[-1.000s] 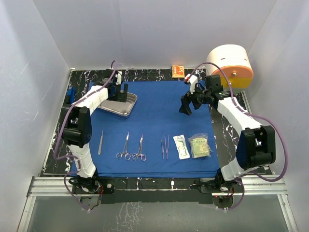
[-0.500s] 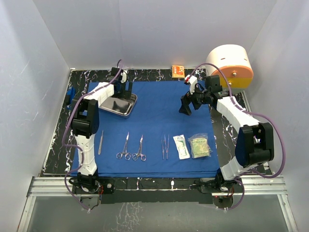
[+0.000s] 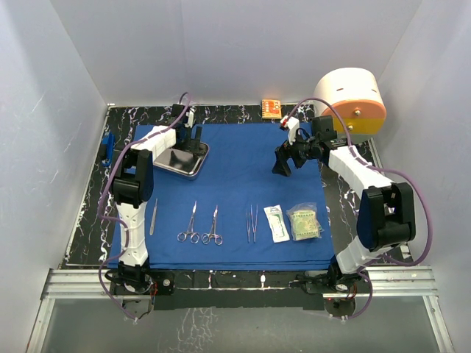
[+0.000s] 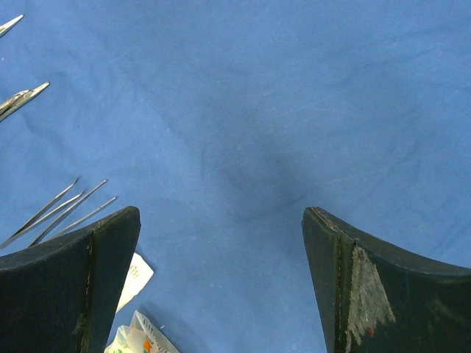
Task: Open and lay out the surgical kit
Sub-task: Move the container to the center of the board.
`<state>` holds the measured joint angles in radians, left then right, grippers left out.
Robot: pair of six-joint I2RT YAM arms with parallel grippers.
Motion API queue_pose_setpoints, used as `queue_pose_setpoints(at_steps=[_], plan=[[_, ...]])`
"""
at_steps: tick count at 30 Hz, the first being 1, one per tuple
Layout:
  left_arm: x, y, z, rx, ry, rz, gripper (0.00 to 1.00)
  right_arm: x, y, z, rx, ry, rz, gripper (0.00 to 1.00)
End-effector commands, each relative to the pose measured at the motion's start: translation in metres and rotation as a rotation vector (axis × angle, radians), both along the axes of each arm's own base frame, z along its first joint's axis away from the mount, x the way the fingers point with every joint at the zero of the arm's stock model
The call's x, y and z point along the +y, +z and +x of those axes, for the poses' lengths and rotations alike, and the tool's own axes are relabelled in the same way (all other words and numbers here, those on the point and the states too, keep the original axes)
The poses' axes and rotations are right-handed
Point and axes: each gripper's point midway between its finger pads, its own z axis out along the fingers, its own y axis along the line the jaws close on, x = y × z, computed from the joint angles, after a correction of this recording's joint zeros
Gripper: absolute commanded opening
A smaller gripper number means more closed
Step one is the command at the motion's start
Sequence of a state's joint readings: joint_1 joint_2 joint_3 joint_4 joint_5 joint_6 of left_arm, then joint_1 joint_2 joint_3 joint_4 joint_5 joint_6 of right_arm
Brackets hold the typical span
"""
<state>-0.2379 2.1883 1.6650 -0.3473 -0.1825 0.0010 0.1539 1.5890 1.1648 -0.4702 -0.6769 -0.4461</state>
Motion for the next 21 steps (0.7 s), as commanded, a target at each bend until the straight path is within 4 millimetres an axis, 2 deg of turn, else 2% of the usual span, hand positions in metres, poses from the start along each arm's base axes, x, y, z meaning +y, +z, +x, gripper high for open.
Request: queue_pose_setpoints(at_steps=[1,7,11,15,21], plan=[[0.011,0.006,0.009,-0.026,0.028,0.040,0.95,0.001,0.004,0.005,-0.026,0.012,0.015,0.91],[0.013,0.008,0.008,-0.027,0.046,0.019,0.95,0.002,0.002,0.004,-0.017,0.016,0.018,0.90],[-0.003,0.029,0.009,-0.083,-0.002,-0.070,0.95,0.002,-0.002,0.004,-0.004,0.018,0.020,0.90],[-0.010,0.047,0.014,-0.152,-0.025,-0.113,0.95,0.003,-0.005,0.004,0.009,0.022,0.023,0.89],[-0.005,0.040,0.018,-0.151,-0.014,-0.081,0.95,0.003,-0.006,0.003,0.015,0.025,0.022,0.88]])
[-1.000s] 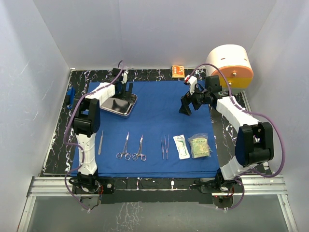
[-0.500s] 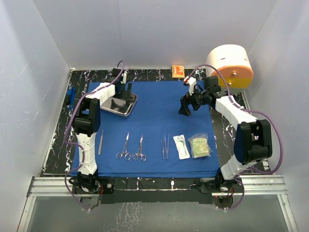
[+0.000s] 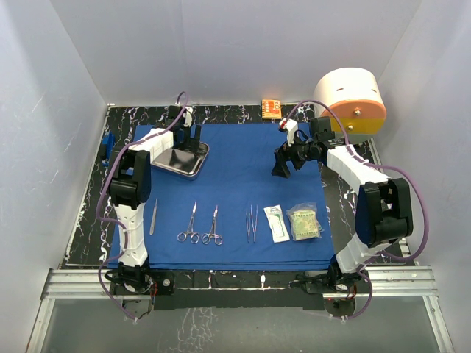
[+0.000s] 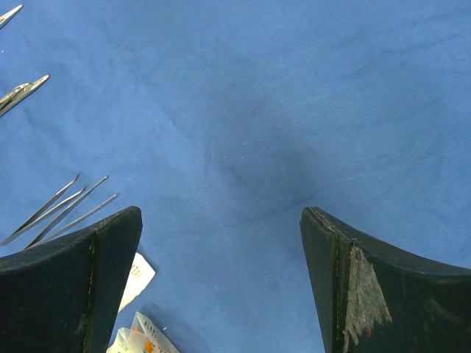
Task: Open and lay out the surgical kit
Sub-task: Move the container to the center of the board.
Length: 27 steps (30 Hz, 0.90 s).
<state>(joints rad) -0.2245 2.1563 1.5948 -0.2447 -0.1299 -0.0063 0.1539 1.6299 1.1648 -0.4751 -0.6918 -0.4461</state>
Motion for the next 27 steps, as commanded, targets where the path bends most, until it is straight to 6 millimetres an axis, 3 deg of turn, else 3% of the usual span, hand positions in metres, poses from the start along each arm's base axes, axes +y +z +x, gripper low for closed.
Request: queue_pose_setpoints(at_steps=[1,7,16,23,27], plan=[[-0.001,0.040,0.015,-0.102,0.004,-0.024,0.95,0.001,0.008,0.004,-0.031,0.014,0.016,0.88],[0.000,0.037,0.019,-0.119,0.014,-0.018,0.95,-0.001,0.007,0.004,-0.031,0.012,0.010,0.88],[0.003,0.010,0.016,-0.095,0.037,-0.008,0.95,-0.001,0.004,0.002,-0.023,0.014,0.007,0.87],[0.008,-0.021,0.001,-0.016,0.047,0.013,0.96,-0.001,0.004,0.002,-0.021,0.014,0.008,0.87],[0.013,-0.018,-0.010,-0.001,0.037,0.033,0.95,-0.001,0.005,0.001,-0.024,0.015,0.006,0.86]])
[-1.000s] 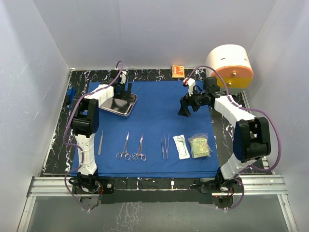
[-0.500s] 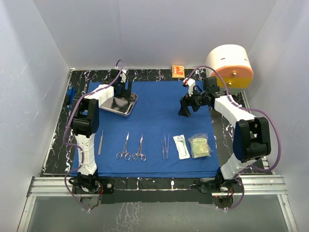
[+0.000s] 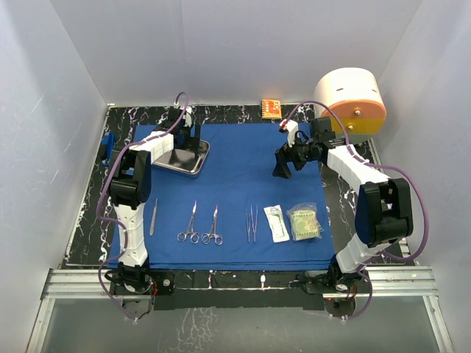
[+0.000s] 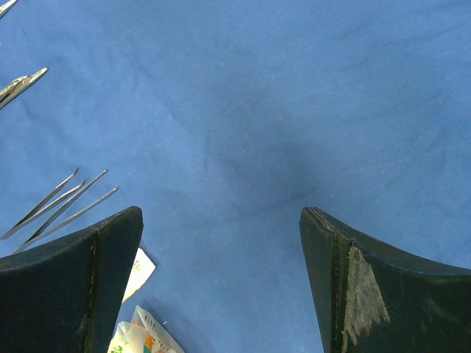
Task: Open and lay out the surgical kit
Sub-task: Move the container to the center of the board.
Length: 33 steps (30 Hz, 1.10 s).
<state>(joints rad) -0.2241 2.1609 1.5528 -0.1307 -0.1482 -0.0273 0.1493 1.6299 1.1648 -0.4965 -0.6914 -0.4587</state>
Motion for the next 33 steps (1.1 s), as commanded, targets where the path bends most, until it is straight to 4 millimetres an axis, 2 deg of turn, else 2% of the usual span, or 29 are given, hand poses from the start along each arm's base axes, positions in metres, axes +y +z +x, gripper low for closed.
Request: queue_pose_setpoints(at_steps=[1,6,9,19,25,33], plan=[[0.013,-0.012,-0.026,0.067,0.003,0.049,0.94,0.001,0.008,0.004,-0.037,0.013,0.015,0.87],[0.024,0.001,-0.043,0.091,0.008,0.085,0.94,0.002,0.006,0.004,-0.029,0.015,0.018,0.86],[0.021,0.015,-0.046,0.065,0.003,0.045,0.94,0.002,0.005,0.004,-0.026,0.016,0.018,0.86],[-0.002,0.050,-0.011,-0.102,-0.006,-0.086,0.94,0.003,0.003,0.002,-0.019,0.020,0.019,0.86],[-0.004,0.045,-0.005,-0.099,0.034,-0.119,0.94,0.003,-0.001,0.002,-0.007,0.021,0.019,0.85],[0.004,0.017,-0.011,-0.038,0.169,-0.144,0.94,0.003,-0.004,0.002,0.002,0.023,0.018,0.85]])
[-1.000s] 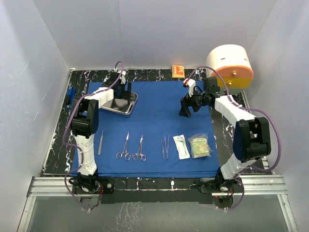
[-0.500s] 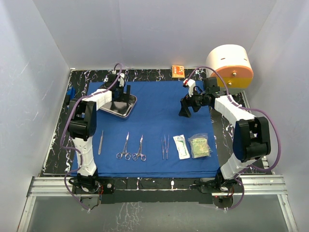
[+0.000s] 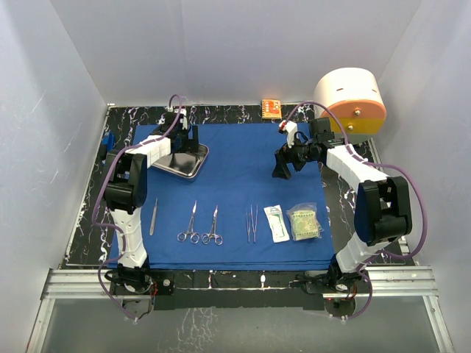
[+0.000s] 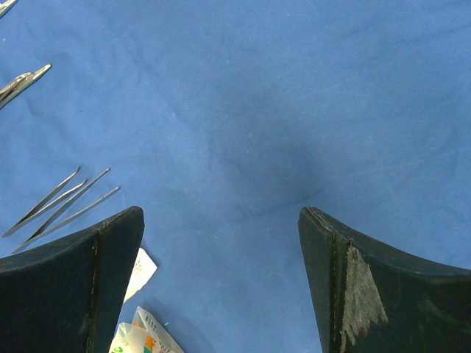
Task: Open and lay out the surgical kit
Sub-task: Move the container to the center of the board.
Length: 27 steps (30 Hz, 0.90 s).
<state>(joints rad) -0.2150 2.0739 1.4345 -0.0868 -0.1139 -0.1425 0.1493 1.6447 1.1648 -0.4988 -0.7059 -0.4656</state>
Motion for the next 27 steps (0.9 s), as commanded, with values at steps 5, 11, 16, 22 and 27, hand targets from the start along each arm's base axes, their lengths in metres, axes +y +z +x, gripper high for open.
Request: queue_pose_setpoints(at_steps=[5,11,16,22,27], plan=[[0.016,-0.010,0.002,0.034,0.177,-0.006,0.95,0.001,0.000,0.003,-0.007,0.010,0.010,0.85],[0.023,-0.027,-0.009,0.119,0.199,0.043,0.96,0.001,0.000,0.003,-0.006,0.010,0.010,0.84],[0.024,-0.025,-0.019,0.156,0.193,0.046,0.96,0.001,-0.001,0.003,-0.003,0.011,0.010,0.84],[0.024,-0.019,-0.027,0.199,0.184,0.036,0.96,0.001,-0.002,0.003,0.000,0.011,0.011,0.84],[0.022,-0.014,-0.027,0.207,0.171,0.015,0.94,0.001,-0.001,0.003,-0.001,0.012,0.010,0.84]])
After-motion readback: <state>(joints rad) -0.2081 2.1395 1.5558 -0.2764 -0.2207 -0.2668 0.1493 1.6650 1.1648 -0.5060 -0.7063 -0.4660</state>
